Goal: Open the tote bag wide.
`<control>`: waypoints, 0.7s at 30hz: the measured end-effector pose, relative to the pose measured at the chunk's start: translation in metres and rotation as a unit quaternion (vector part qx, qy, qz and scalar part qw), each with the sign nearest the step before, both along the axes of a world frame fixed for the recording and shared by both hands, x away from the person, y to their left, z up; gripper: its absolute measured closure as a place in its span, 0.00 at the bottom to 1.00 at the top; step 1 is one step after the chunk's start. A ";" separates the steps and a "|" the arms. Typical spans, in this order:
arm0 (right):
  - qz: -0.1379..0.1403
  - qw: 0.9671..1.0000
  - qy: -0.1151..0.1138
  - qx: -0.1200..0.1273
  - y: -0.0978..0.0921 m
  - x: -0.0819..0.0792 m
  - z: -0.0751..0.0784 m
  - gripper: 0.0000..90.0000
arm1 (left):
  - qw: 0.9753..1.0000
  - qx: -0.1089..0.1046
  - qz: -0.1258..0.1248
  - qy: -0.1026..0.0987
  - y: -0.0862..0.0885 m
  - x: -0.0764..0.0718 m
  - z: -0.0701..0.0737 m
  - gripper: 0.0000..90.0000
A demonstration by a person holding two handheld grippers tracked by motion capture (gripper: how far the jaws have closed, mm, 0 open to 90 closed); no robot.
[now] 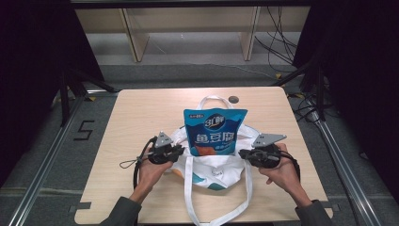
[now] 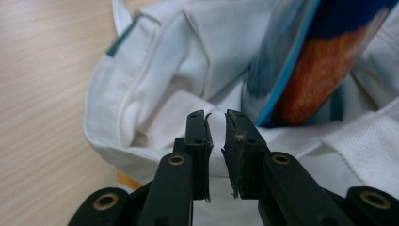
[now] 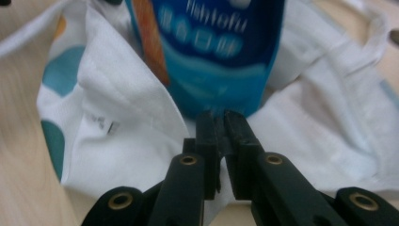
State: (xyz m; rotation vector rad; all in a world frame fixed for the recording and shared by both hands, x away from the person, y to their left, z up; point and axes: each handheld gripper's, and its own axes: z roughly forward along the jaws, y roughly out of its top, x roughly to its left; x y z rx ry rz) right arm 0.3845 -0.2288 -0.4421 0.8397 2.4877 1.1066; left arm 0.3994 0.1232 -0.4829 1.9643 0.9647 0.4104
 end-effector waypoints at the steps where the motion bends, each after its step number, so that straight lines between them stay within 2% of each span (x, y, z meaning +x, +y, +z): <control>1: 0.002 1.000 0.009 -0.005 0.000 -0.001 -0.004 0.95 | 1.000 0.011 -0.003 0.003 -0.002 -0.003 -0.004 0.88; 2: 0.007 1.000 0.019 -0.015 0.001 -0.001 -0.011 0.96 | 0.999 0.033 -0.010 0.000 -0.002 -0.003 -0.007 0.88; 3: 0.007 1.000 0.015 -0.024 0.002 -0.001 -0.017 0.96 | 0.999 0.047 -0.016 -0.006 -0.004 -0.002 -0.010 0.88; 4: 0.006 0.999 0.016 -0.036 0.003 0.000 -0.023 0.97 | 0.998 0.053 -0.012 -0.009 -0.006 -0.001 -0.012 0.88; 6: 0.002 0.998 0.034 -0.047 0.005 0.002 -0.035 0.99 | 0.998 0.060 -0.015 -0.005 -0.009 0.000 -0.014 0.89; 8: 0.002 0.997 0.040 -0.059 0.007 0.003 -0.042 1.00 | 0.997 0.070 -0.018 -0.016 -0.009 0.001 -0.016 0.90; 9: 0.004 0.998 0.036 -0.060 0.008 0.004 -0.046 1.00 | 0.997 0.067 -0.016 -0.015 -0.010 0.001 -0.019 0.90; 10: 0.008 0.997 0.044 -0.060 0.009 0.004 -0.048 1.00 | 0.997 0.072 -0.012 -0.011 -0.010 0.000 -0.022 0.90; 11: 0.004 0.997 0.041 -0.060 0.010 0.004 -0.050 1.00 | 0.997 0.070 -0.010 -0.014 -0.011 0.000 -0.022 0.90; 12: 0.009 0.997 0.048 -0.066 0.010 0.003 -0.047 1.00 | 0.997 0.074 -0.011 -0.015 -0.011 0.000 -0.020 0.90; 13: 0.007 0.997 0.047 -0.069 0.011 0.002 -0.046 1.00 | 0.997 0.072 -0.011 -0.011 -0.010 0.000 -0.019 0.90; 14: 0.002 0.997 0.035 -0.063 0.012 0.002 -0.047 1.00 | 0.998 0.065 -0.008 -0.010 -0.009 0.000 -0.017 0.90; 15: 0.001 0.998 0.032 -0.061 0.010 0.002 -0.044 0.98 | 0.999 0.050 -0.003 -0.009 -0.009 0.000 -0.017 0.90; 16: -0.001 0.998 0.034 -0.057 0.010 0.001 -0.041 0.97 | 0.999 0.047 -0.002 -0.008 -0.007 -0.001 -0.014 0.89; 18: 0.003 0.999 0.021 -0.040 0.004 0.003 -0.030 0.97 | 0.999 0.031 0.000 -0.014 -0.005 0.000 -0.006 0.89; 20: -0.010 1.000 -0.003 -0.020 -0.002 0.005 -0.021 0.97 | 0.999 0.017 0.005 -0.027 -0.001 0.000 0.004 0.89; 21: -0.012 1.000 0.002 -0.019 -0.006 0.005 -0.016 0.97 | 0.999 0.008 0.006 -0.031 0.003 -0.001 0.011 0.89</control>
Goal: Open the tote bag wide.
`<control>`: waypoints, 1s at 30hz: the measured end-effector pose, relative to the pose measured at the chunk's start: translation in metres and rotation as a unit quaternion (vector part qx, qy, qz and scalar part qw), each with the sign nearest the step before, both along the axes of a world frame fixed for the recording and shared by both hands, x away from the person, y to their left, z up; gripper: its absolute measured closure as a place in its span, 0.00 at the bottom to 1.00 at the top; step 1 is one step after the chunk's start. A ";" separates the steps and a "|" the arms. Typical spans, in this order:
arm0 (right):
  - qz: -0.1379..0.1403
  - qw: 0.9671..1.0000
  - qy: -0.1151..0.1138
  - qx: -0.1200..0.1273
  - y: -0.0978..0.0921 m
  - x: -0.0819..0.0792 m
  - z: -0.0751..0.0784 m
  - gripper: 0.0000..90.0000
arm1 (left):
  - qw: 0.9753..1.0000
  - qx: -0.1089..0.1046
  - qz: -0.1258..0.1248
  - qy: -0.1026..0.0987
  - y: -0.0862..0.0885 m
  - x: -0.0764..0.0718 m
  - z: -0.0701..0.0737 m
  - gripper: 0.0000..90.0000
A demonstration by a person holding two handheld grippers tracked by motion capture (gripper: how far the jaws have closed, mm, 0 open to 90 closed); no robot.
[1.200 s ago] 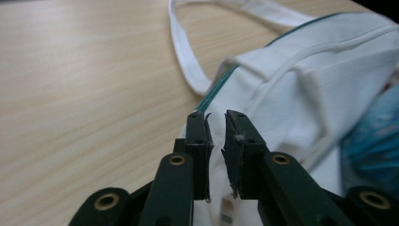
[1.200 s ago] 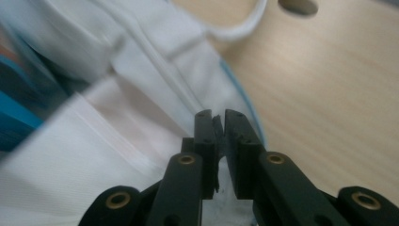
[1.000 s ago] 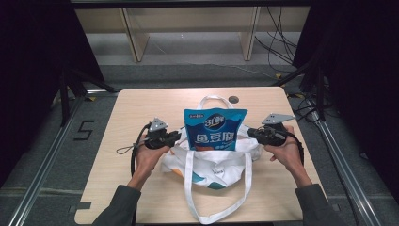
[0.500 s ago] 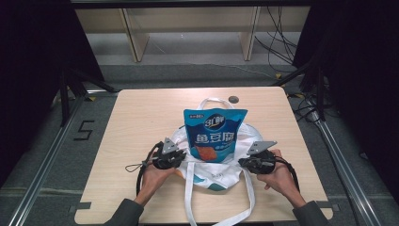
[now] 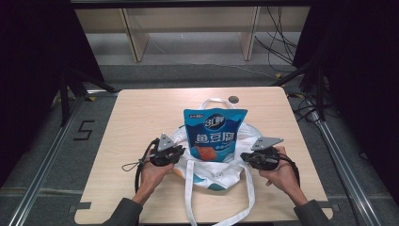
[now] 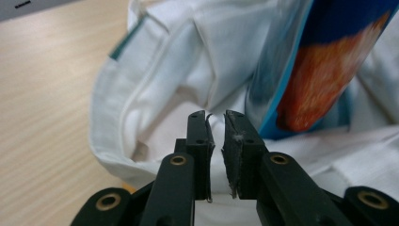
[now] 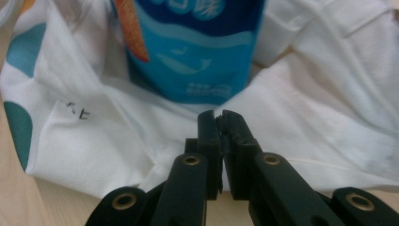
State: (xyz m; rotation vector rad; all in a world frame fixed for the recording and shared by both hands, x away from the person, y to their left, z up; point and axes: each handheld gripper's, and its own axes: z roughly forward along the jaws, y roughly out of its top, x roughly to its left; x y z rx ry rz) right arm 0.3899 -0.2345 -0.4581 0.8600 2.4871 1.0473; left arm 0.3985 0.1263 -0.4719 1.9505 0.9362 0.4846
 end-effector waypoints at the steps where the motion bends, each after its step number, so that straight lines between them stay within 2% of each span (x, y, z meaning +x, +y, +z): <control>1: -0.013 1.000 -0.002 0.004 -0.004 0.000 0.003 0.96 | 1.000 -0.012 0.005 -0.006 0.001 -0.001 0.003 0.88; 3: -0.017 1.000 -0.009 0.006 -0.009 0.003 0.002 0.96 | 1.000 -0.018 0.011 -0.007 0.006 -0.003 0.008 0.88; 4: -0.027 1.000 0.001 0.005 -0.010 0.003 0.002 0.96 | 1.000 -0.016 0.011 -0.009 0.009 -0.003 0.009 0.87; 5: -0.023 1.000 -0.005 0.004 -0.012 0.005 0.000 0.95 | 1.000 -0.017 0.013 -0.004 0.012 -0.004 0.009 0.87; 6: -0.027 1.000 0.006 0.003 -0.012 0.005 -0.003 0.94 | 1.000 -0.015 0.009 0.003 0.016 -0.005 0.009 0.87; 7: -0.024 1.000 0.012 -0.004 -0.013 0.006 -0.004 0.94 | 1.000 -0.022 0.002 0.013 0.018 -0.006 0.007 0.86; 8: -0.034 0.999 0.017 0.005 -0.010 0.005 -0.009 0.94 | 1.000 -0.022 0.003 0.019 0.019 -0.008 0.005 0.86; 9: -0.022 1.000 0.009 -0.003 -0.010 0.006 -0.010 0.94 | 1.000 -0.006 -0.008 0.027 0.021 -0.009 0.003 0.86; 11: -0.020 1.000 0.012 -0.016 -0.009 0.007 -0.014 0.94 | 0.999 -0.007 -0.007 0.042 0.021 -0.010 -0.006 0.87; 13: -0.022 0.999 0.020 -0.022 -0.006 0.009 -0.018 0.95 | 0.998 0.011 -0.018 0.057 0.020 -0.010 -0.014 0.87; 15: -0.023 0.999 0.033 -0.028 -0.004 0.009 -0.023 0.95 | 0.998 0.031 -0.017 0.060 0.018 -0.008 -0.021 0.87; 16: -0.020 0.999 0.033 -0.038 -0.003 0.011 -0.026 0.96 | 0.997 0.040 -0.015 0.065 0.016 -0.007 -0.024 0.87; 17: -0.022 0.998 0.032 -0.041 0.000 0.012 -0.030 0.97 | 0.997 0.036 -0.008 0.064 0.012 -0.006 -0.028 0.88; 18: -0.024 0.998 0.037 -0.046 0.002 0.014 -0.032 0.98 | 0.997 0.050 -0.014 0.063 0.012 -0.004 -0.027 0.88; 20: -0.026 0.998 0.032 -0.048 0.006 0.018 -0.035 0.99 | 0.997 0.053 -0.010 0.054 0.010 0.000 -0.028 0.88; 23: -0.031 0.998 0.027 -0.049 0.008 0.024 -0.037 0.99 | 0.998 0.044 0.009 0.054 0.008 0.007 -0.035 0.88; 24: -0.038 0.998 0.028 -0.046 0.009 0.026 -0.038 0.99 | 0.998 0.045 0.012 0.049 0.008 0.011 -0.036 0.89; 25: -0.037 0.998 0.031 -0.049 0.009 0.030 -0.037 0.99 | 0.997 0.046 0.011 0.057 0.008 0.014 -0.035 0.89; 26: -0.043 0.998 0.020 -0.039 0.010 0.032 -0.040 1.00 | 0.997 0.053 0.017 0.054 0.008 0.018 -0.035 0.89; 28: -0.044 0.998 0.020 -0.042 0.010 0.039 -0.039 0.99 | 0.997 0.050 0.023 0.046 0.007 0.024 -0.036 0.89; 30: -0.051 0.998 0.013 -0.040 0.012 0.045 -0.040 0.99 | 0.997 0.066 0.025 0.044 0.007 0.031 -0.035 0.88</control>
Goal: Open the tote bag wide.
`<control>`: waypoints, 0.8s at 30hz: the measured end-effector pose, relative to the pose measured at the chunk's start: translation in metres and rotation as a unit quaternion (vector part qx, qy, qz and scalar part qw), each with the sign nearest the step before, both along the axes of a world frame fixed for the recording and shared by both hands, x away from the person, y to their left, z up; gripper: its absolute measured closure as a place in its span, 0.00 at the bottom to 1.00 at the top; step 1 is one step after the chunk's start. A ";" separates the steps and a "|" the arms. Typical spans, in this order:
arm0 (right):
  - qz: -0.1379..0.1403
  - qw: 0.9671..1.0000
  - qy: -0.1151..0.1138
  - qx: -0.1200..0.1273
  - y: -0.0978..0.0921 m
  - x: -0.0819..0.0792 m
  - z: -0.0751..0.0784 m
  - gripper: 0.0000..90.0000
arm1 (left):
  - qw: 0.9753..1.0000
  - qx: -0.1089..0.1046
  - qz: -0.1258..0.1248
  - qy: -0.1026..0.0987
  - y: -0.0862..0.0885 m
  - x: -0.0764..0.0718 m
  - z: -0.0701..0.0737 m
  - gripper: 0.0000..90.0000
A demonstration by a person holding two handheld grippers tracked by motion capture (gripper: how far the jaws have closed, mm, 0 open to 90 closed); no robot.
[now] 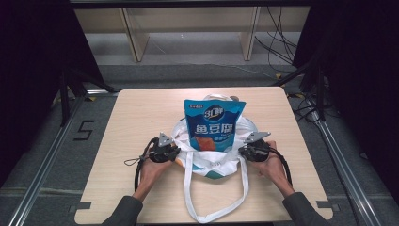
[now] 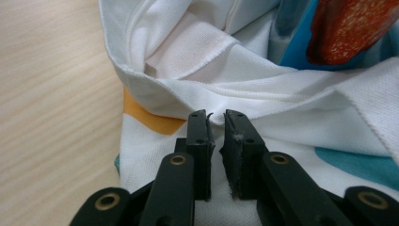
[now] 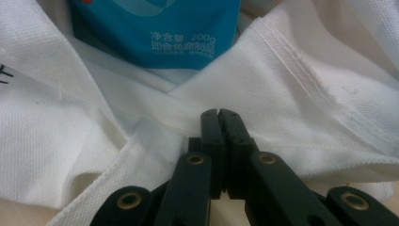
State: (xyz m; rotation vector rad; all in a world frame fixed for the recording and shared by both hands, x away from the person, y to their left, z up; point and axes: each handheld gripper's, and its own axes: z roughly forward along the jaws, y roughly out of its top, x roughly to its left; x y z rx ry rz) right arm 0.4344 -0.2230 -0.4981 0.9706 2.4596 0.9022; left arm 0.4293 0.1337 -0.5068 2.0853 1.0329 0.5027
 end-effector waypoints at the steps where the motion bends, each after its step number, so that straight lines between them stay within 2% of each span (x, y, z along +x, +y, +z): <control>1: -0.003 1.000 0.002 0.000 0.001 0.002 0.000 0.99 | 1.000 -0.001 0.002 -0.001 0.000 0.004 0.000 0.88; 2: -0.004 1.000 0.000 0.002 0.001 0.004 0.000 0.99 | 1.000 -0.004 0.009 -0.003 -0.001 0.006 0.000 0.88; 3: -0.004 1.000 0.012 0.000 0.001 0.006 0.001 0.99 | 1.000 -0.013 0.012 0.000 -0.001 0.009 -0.001 0.88; 4: -0.007 1.000 0.000 0.007 0.001 0.007 -0.001 0.99 | 1.000 -0.016 0.016 -0.004 -0.001 0.011 -0.002 0.88; 5: -0.012 1.000 -0.002 0.008 0.001 0.008 -0.001 0.99 | 1.000 -0.015 0.018 -0.005 -0.001 0.013 -0.002 0.88; 6: -0.006 1.000 0.004 0.002 0.000 0.009 0.001 0.99 | 1.000 -0.014 0.015 -0.005 -0.001 0.015 -0.002 0.88; 8: -0.015 1.000 0.016 0.011 0.002 0.008 0.000 0.99 | 1.000 -0.014 0.019 -0.007 -0.001 0.014 -0.002 0.88; 9: -0.009 1.000 -0.007 0.011 0.000 0.010 -0.001 0.99 | 1.000 -0.015 0.015 -0.004 -0.001 0.014 -0.001 0.88; 10: -0.011 1.000 0.004 0.010 0.000 0.009 0.000 0.98 | 1.000 -0.007 0.009 -0.003 0.000 0.014 0.000 0.88; 11: -0.012 1.000 0.011 0.012 -0.001 0.008 0.001 0.96 | 1.000 -0.014 0.016 -0.007 0.000 0.015 0.000 0.87; 12: -0.014 1.000 0.010 0.012 -0.002 0.008 0.002 0.93 | 1.000 -0.020 0.013 0.001 0.002 0.015 0.001 0.87; 13: -0.019 0.999 0.012 0.023 -0.002 0.008 0.003 0.91 | 0.999 -0.030 0.023 -0.006 0.001 0.014 0.000 0.86; 15: -0.025 0.999 0.016 0.033 -0.004 0.007 0.005 0.85 | 0.999 -0.036 0.023 -0.010 0.004 0.013 0.002 0.82; 16: -0.027 0.999 0.015 0.036 -0.005 0.007 0.007 0.82 | 1.000 -0.010 0.008 -0.005 0.008 0.012 0.007 0.79; 18: -0.032 0.998 0.010 0.045 -0.006 0.004 0.013 0.78 | 1.000 -0.024 0.015 -0.011 0.010 0.009 0.010 0.73; 20: -0.038 0.998 0.001 0.050 -0.007 0.000 0.019 0.73 | 0.998 -0.050 0.023 -0.019 0.009 0.005 0.013 0.68; 21: -0.039 0.998 -0.004 0.050 -0.008 -0.001 0.021 0.72 | 0.998 -0.050 0.020 -0.018 0.010 0.003 0.016 0.65; 23: -0.032 0.998 -0.023 0.052 -0.012 -0.002 0.025 0.70 | 0.998 -0.065 0.018 -0.021 0.010 -0.002 0.021 0.63; 24: -0.037 0.997 -0.018 0.059 -0.013 -0.004 0.027 0.69 | 0.997 -0.074 0.018 -0.023 0.009 -0.004 0.023 0.61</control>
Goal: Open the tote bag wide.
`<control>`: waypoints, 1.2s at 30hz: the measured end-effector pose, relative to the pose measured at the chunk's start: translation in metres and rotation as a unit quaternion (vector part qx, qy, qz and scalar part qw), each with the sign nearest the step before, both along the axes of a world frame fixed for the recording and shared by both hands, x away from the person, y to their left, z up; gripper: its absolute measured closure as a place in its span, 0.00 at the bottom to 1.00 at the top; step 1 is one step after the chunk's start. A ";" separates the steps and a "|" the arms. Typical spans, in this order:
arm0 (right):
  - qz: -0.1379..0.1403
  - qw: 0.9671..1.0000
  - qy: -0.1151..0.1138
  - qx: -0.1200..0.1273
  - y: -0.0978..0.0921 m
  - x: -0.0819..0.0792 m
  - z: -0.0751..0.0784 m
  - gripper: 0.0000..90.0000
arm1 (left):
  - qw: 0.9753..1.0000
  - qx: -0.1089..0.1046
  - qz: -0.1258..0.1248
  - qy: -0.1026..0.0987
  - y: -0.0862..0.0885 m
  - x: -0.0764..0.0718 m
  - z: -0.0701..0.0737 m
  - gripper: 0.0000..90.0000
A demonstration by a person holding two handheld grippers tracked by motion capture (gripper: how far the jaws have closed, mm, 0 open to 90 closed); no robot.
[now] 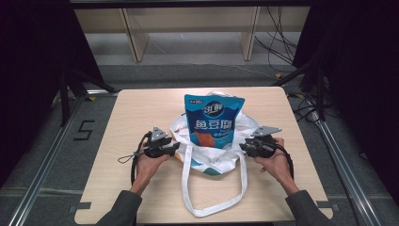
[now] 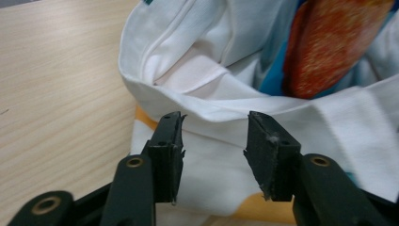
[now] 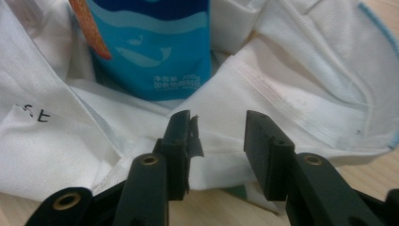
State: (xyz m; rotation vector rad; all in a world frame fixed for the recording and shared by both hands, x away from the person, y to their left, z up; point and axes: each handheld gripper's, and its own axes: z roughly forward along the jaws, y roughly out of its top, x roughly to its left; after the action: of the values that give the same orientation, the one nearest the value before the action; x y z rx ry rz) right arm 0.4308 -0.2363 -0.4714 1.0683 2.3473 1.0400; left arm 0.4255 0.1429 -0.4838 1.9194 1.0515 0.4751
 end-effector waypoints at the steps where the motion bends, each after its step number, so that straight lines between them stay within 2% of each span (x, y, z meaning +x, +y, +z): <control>1: -0.002 1.000 -0.008 0.005 -0.001 -0.001 0.001 0.68 | 1.000 0.001 -0.005 0.002 0.000 -0.002 0.003 0.59; 4: -0.005 1.000 -0.004 0.015 -0.005 -0.004 0.007 0.66 | 1.000 0.001 -0.013 -0.004 -0.002 -0.009 0.010 0.55; 5: -0.015 1.000 0.004 0.027 -0.004 -0.007 0.008 0.64 | 1.000 0.001 -0.015 -0.006 -0.003 -0.011 0.012 0.54; 6: -0.018 1.000 0.005 0.025 -0.005 -0.009 0.009 0.63 | 1.000 -0.001 -0.017 -0.007 -0.003 -0.013 0.013 0.53; 7: -0.006 1.000 -0.012 0.020 -0.008 -0.007 0.009 0.62 | 1.000 -0.003 -0.017 -0.006 -0.004 -0.015 0.015 0.51; 8: -0.007 1.000 -0.006 0.017 -0.008 -0.009 0.011 0.61 | 1.000 -0.019 -0.014 -0.003 -0.005 -0.018 0.016 0.49; 9: -0.017 0.999 0.007 0.030 -0.007 -0.012 0.013 0.60 | 1.000 -0.020 -0.018 -0.002 -0.005 -0.020 0.017 0.48; 10: -0.008 0.999 -0.010 0.030 -0.008 -0.011 0.013 0.59 | 1.000 -0.014 -0.025 -0.002 -0.004 -0.022 0.019 0.47; 11: -0.016 0.999 -0.002 0.037 -0.007 -0.013 0.013 0.59 | 1.000 -0.003 -0.030 -0.001 -0.003 -0.024 0.021 0.46; 12: -0.009 0.999 -0.010 0.032 -0.008 -0.013 0.014 0.58 | 0.999 -0.017 -0.027 -0.002 -0.004 -0.025 0.020 0.45; 13: -0.008 0.999 -0.009 0.033 -0.008 -0.013 0.014 0.57 | 1.000 -0.002 -0.031 0.003 -0.002 -0.028 0.022 0.43; 14: -0.009 0.999 -0.008 0.034 -0.008 -0.014 0.015 0.56 | 0.999 -0.002 -0.037 0.001 -0.001 -0.029 0.021 0.43; 15: -0.016 0.999 0.001 0.040 -0.005 -0.017 0.014 0.55 | 0.999 -0.011 -0.032 -0.003 -0.002 -0.031 0.020 0.42; 17: -0.013 0.999 0.001 0.038 -0.006 -0.017 0.014 0.54 | 0.999 -0.010 -0.031 0.005 0.001 -0.035 0.019 0.41; 21: -0.012 0.999 -0.002 0.040 -0.006 -0.016 0.013 0.52 | 0.999 -0.021 -0.028 0.005 0.003 -0.040 0.018 0.39; 22: -0.013 0.999 -0.003 0.039 -0.006 -0.017 0.013 0.52 | 0.999 -0.014 -0.030 0.004 0.004 -0.041 0.018 0.39; 23: -0.014 0.999 0.002 0.041 -0.007 -0.017 0.014 0.51 | 0.999 -0.017 -0.034 0.004 0.005 -0.042 0.018 0.38; 24: -0.007 0.999 -0.009 0.034 -0.009 -0.016 0.014 0.51 | 0.999 -0.009 -0.033 0.004 0.006 -0.043 0.018 0.38; 25: -0.016 0.999 0.004 0.042 -0.008 -0.018 0.015 0.50 | 0.999 -0.017 -0.028 0.003 0.006 -0.044 0.016 0.37; 26: -0.016 0.999 0.006 0.044 -0.009 -0.019 0.015 0.50 | 0.999 -0.017 -0.028 0.003 0.007 -0.045 0.015 0.37; 27: -0.017 0.999 0.002 0.044 -0.010 -0.019 0.016 0.50 | 0.999 -0.008 -0.032 0.006 0.008 -0.047 0.015 0.37; 28: -0.008 0.999 -0.009 0.036 -0.012 -0.018 0.016 0.49 | 0.999 -0.017 -0.027 0.003 0.007 -0.049 0.013 0.37; 29: -0.024 0.999 0.004 0.048 -0.009 -0.022 0.016 0.49 | 0.999 -0.014 -0.030 0.004 0.008 -0.050 0.013 0.37; 30: -0.022 0.999 0.001 0.044 -0.010 -0.023 0.016 0.49 | 0.999 -0.017 -0.028 0.004 0.008 -0.051 0.012 0.36; 31: -0.024 0.999 0.004 0.045 -0.010 -0.025 0.016 0.49 | 0.999 -0.007 -0.031 0.004 0.010 -0.053 0.012 0.36; 32: -0.020 0.999 0.004 0.042 -0.011 -0.026 0.017 0.49 | 0.999 -0.012 -0.032 0.003 0.011 -0.054 0.012 0.36; 33: -0.009 0.999 -0.012 0.034 -0.012 -0.025 0.017 0.48 | 0.999 -0.020 -0.026 0.004 0.010 -0.056 0.013 0.36; 35: -0.023 0.999 0.003 0.046 -0.011 -0.031 0.018 0.48 | 0.999 -0.026 -0.029 0.001 0.013 -0.058 0.014 0.35; 36: -0.018 0.999 -0.005 0.042 -0.013 -0.031 0.019 0.48 | 0.999 -0.034 -0.021 0.006 0.013 -0.060 0.014 0.35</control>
State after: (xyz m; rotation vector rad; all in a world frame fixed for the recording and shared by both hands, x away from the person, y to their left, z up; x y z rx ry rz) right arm 0.3997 -0.2488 -0.4525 1.1281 2.2857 1.1374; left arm 0.3650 0.1559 -0.4700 1.8831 1.0201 0.3981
